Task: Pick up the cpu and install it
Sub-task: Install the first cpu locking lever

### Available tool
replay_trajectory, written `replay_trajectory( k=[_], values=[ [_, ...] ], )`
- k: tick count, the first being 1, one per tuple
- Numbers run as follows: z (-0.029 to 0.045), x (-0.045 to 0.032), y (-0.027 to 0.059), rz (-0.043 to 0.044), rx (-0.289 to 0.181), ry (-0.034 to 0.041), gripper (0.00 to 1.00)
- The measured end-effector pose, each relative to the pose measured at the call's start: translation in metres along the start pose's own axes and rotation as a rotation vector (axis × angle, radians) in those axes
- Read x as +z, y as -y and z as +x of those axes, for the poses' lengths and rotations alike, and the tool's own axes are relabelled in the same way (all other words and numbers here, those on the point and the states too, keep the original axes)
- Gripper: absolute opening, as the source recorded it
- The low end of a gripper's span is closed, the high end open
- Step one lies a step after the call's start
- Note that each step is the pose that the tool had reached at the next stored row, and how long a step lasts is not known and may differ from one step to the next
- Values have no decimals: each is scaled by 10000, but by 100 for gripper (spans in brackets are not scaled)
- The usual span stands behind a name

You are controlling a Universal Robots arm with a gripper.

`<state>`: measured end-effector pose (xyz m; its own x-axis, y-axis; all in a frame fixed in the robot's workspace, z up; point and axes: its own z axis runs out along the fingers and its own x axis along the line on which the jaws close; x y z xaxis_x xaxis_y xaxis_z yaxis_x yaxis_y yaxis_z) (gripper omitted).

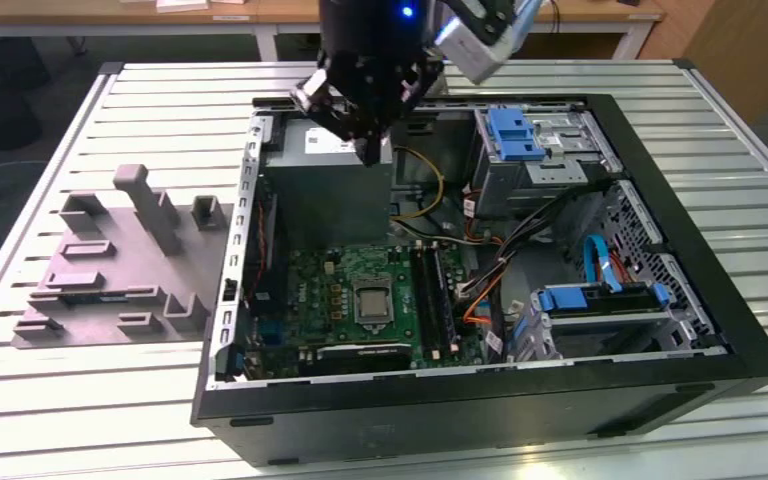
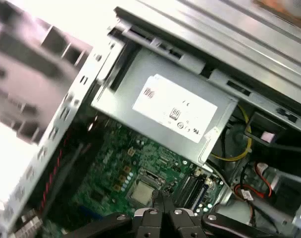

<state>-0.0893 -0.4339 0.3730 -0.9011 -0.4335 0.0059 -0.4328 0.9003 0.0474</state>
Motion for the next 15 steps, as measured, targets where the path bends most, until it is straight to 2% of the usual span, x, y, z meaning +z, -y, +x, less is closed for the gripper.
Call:
replay_trajectory(
  k=[5, 6, 10, 15],
  values=[
    [82, -92, -231, 58, 2585, 260, 11],
    [93, -105, -266, 63, 2979, 300, 11],
    [122, -146, -373, 75, 4181, 425, 11],
    [143, -178, -459, 78, 5154, 529, 11]
  ],
)
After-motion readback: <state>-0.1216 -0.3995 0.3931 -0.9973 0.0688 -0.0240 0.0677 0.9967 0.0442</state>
